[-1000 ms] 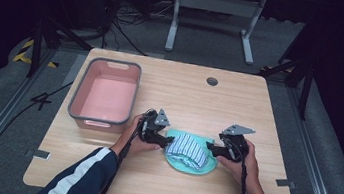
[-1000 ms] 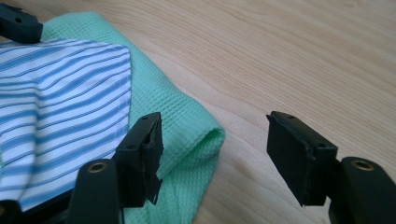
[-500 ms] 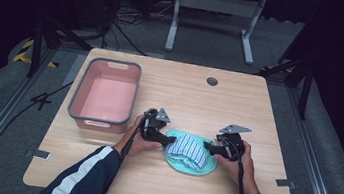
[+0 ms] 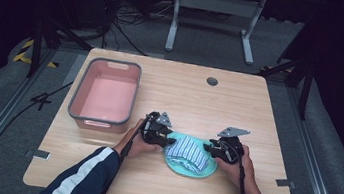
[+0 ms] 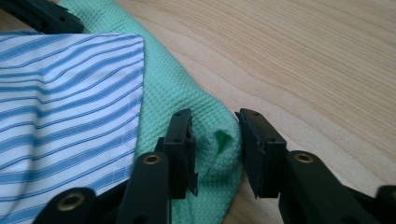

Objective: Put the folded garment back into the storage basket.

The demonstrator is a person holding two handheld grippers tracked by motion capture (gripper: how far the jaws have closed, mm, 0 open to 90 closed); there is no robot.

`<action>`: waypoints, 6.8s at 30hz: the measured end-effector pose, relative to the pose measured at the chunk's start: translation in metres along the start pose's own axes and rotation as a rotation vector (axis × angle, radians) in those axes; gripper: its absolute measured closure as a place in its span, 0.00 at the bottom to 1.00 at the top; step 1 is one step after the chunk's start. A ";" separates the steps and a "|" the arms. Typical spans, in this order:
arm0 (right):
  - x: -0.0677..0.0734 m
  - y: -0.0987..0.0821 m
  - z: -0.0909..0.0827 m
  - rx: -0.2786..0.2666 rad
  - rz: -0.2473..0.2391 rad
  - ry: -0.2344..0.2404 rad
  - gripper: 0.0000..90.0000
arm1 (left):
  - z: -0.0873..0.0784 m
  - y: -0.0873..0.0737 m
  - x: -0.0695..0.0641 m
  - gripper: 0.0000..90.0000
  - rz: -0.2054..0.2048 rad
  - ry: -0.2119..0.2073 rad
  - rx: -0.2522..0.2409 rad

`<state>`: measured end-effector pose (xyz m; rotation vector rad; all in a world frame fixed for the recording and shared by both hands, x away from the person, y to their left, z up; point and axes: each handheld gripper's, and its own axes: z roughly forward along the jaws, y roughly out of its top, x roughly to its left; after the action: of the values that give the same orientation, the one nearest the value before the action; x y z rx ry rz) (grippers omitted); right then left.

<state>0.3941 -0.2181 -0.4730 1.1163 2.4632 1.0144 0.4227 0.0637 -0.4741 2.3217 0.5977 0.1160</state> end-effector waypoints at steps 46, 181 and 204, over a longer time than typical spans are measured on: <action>0.039 -0.018 -0.021 0.056 0.009 -0.004 0.81 | -0.015 -0.015 -0.038 0.60 -0.007 0.035 0.053; 0.167 0.254 0.117 -0.088 -0.215 0.175 0.91 | -0.233 -0.066 0.120 0.91 -0.222 0.526 0.077; 0.162 0.248 0.141 0.040 -0.232 0.137 0.85 | -0.204 -0.061 0.120 0.89 -0.164 0.540 0.192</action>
<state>0.4913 0.0852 -0.3965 0.7702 2.6546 1.0045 0.4550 0.2854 -0.3763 2.4157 1.1035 0.6465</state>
